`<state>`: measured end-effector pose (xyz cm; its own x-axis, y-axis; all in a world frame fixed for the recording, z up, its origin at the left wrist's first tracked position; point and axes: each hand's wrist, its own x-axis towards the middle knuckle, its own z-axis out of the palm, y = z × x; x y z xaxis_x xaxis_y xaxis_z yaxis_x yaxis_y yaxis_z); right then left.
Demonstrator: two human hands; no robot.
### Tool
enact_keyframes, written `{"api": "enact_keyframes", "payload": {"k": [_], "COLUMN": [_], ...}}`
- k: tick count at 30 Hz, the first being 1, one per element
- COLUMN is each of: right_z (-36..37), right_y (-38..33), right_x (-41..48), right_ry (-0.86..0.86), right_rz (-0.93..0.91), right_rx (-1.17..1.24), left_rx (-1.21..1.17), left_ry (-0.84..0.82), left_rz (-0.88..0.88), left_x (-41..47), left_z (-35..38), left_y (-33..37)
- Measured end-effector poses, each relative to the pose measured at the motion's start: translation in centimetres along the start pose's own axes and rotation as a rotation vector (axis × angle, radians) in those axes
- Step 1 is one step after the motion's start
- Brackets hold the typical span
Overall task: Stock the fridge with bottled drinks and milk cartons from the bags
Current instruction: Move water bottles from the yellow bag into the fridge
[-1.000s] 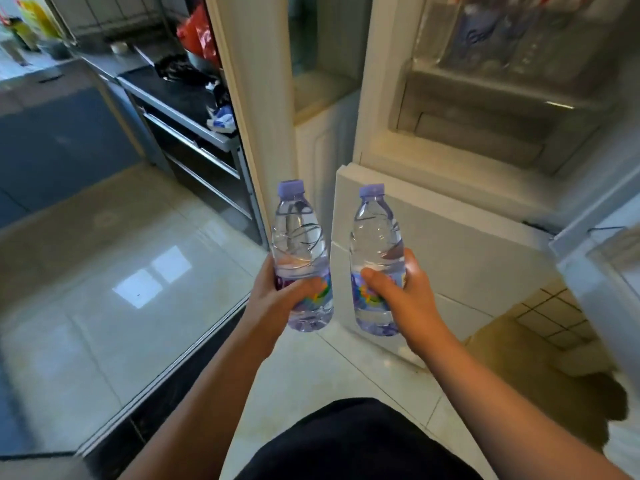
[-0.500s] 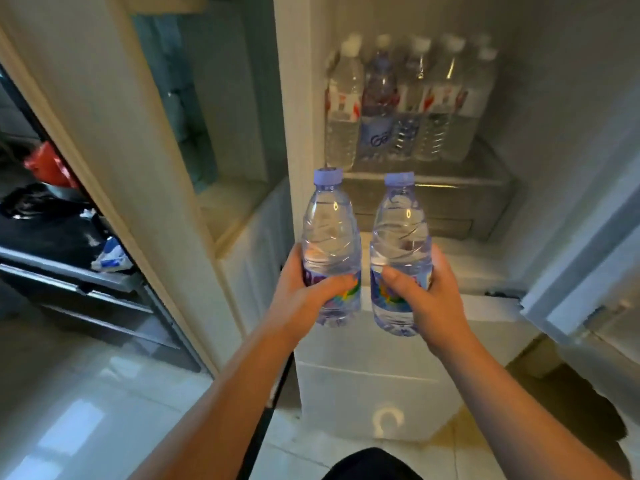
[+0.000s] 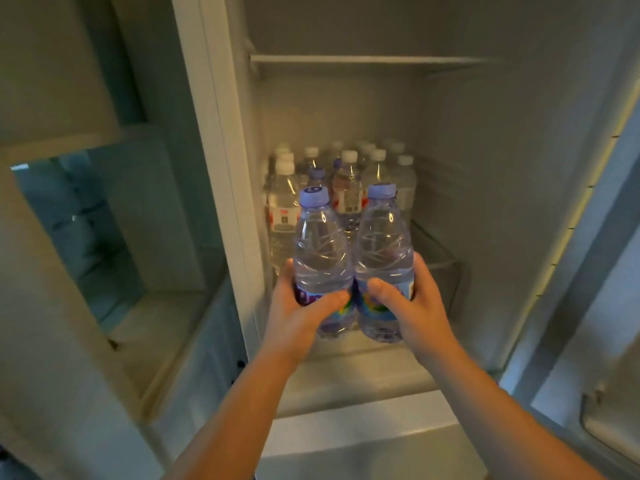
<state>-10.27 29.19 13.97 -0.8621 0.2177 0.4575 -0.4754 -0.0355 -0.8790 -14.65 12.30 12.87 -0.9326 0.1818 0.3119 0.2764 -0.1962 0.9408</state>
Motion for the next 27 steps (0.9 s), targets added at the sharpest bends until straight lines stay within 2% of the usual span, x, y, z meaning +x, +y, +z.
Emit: {"api": "enact_keyframes", "payload": {"k": [4, 11, 19, 27], "right_z": [-0.6, -2.3, -3.2, -3.1], "right_y": [0.6, 2.9, 6.9, 9.8], "right_x": [3.7, 8.6, 12.2, 14.3], "right_ry": [0.032, 0.022, -0.057, -0.128], "right_rz": [-0.013, -0.024, 0.027, 0.046], "right_rx": [0.003, -0.021, -0.037, -0.023], "left_rx": [0.019, 0.194, 0.518, 0.653], "left_ry": [0.049, 0.243, 0.499, 0.605], "left_rz": [0.026, 0.110, 0.214, 0.196], "left_x": [4.0, 8.6, 9.8, 11.0], "left_z": [0.8, 3.2, 4.6, 4.8], "left_y": [-0.5, -2.7, -5.9, -7.3]}}
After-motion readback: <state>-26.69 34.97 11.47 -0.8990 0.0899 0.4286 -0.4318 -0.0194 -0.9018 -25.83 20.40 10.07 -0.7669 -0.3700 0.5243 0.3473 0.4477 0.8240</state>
